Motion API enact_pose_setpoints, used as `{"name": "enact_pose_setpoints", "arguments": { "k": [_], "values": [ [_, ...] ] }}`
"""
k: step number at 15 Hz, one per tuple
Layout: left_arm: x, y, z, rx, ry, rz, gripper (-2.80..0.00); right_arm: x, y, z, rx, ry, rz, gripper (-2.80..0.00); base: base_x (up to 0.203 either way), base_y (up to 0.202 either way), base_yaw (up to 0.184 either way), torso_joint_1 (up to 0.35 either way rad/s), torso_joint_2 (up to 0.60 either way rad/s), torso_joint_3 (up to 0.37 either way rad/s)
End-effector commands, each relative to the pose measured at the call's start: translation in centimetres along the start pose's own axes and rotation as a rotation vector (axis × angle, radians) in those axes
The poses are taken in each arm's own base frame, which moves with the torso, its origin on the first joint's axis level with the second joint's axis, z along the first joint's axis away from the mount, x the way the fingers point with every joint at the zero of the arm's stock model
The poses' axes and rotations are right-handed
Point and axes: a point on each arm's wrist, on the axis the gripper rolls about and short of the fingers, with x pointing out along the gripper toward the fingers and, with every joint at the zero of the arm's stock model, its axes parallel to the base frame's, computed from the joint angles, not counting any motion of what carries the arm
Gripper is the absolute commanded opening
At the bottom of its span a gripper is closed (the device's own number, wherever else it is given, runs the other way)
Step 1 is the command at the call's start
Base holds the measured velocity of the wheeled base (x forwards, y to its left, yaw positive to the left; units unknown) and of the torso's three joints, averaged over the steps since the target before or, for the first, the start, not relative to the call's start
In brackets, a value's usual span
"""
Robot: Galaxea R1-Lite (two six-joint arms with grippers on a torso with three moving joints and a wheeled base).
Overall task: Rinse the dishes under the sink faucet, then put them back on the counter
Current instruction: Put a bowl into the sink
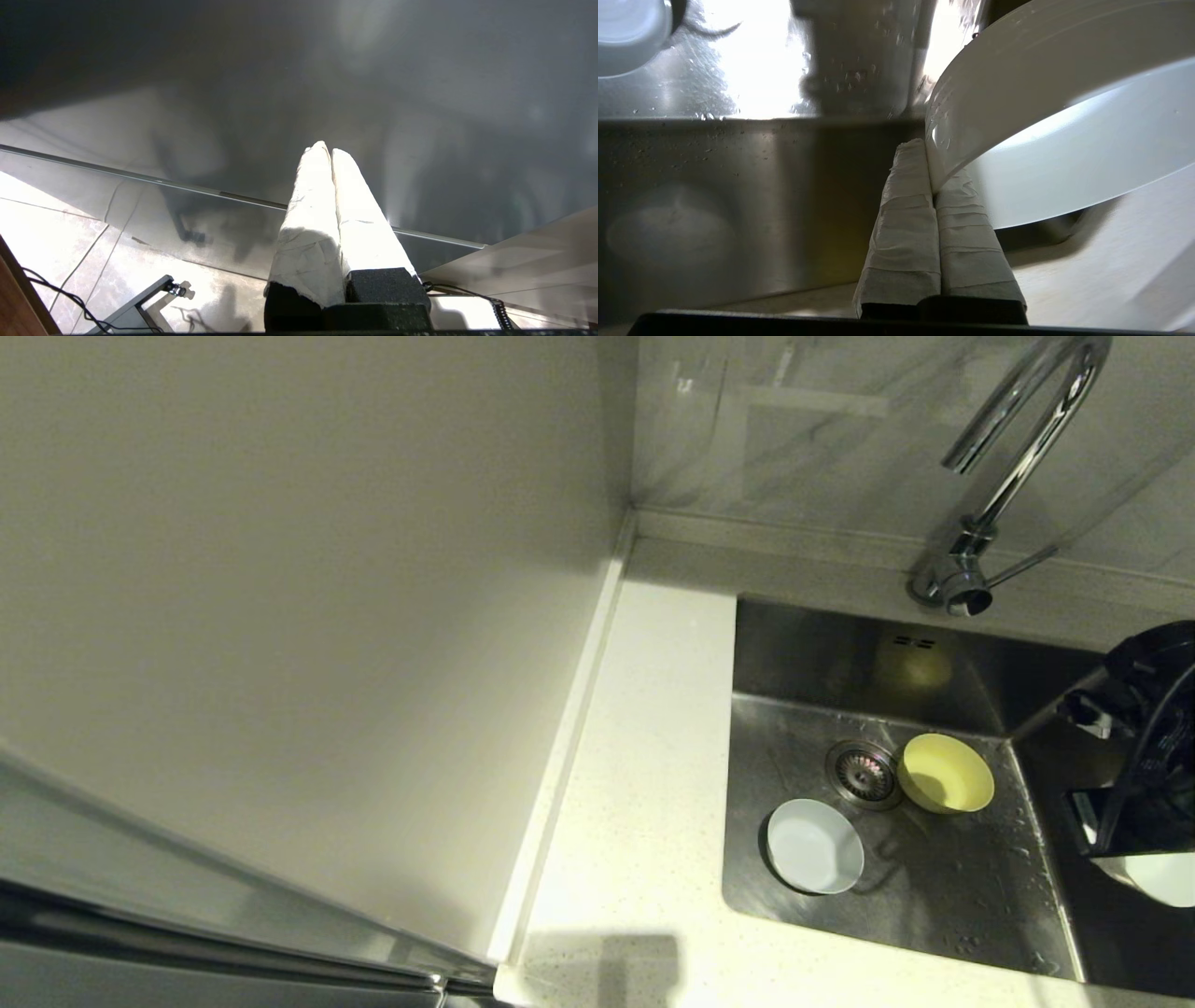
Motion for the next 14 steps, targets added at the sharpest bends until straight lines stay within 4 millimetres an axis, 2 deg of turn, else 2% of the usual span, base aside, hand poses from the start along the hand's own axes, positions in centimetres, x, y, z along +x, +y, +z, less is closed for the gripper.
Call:
{"name": "enact_pose_setpoints", "arguments": {
  "k": [1, 5, 7, 9, 11, 14],
  "values": [
    [0.0, 0.0, 0.0, -0.001, -0.003, 0.001, -2.8, 1.9, 0.8, -0.9, -0.011, 0.065, -0.004, -2.8, 0.0, 0.0, 0.0, 0.0, 0.0, 0.0],
    [0.0, 0.0, 0.0, -0.001, -0.003, 0.0, -2.8, 3.9, 1.6, -0.7, -0.037, 0.091, -0.001, -2.8, 0.0, 0.0, 0.0, 0.0, 0.0, 0.0],
    [0.0, 0.0, 0.0, -0.001, -0.003, 0.0, -2.8, 4.6, 2.7, -0.4, -0.071, 0.091, 0.015, -2.8, 0.0, 0.0, 0.0, 0.0, 0.0, 0.0],
    [0.0, 0.0, 0.0, -0.001, -0.003, 0.0, -2.8, 4.3, 4.2, -0.1, -0.115, 0.074, 0.062, -2.8, 0.0, 0.0, 0.0, 0.0, 0.0, 0.0],
    [0.0, 0.0, 0.0, -0.001, -0.003, -0.001, -2.8, 3.0, 5.8, 1.0, -0.179, 0.02, 0.185, -2.8, 0.0, 0.0, 0.0, 0.0, 0.0, 0.0],
    [0.0, 0.0, 0.0, -0.001, -0.003, 0.001, -2.8, 2.1, 6.1, 1.2, -0.497, -0.018, 0.322, -2.8, 0.0, 0.0, 0.0, 0.0, 0.0, 0.0]
  ]
}}
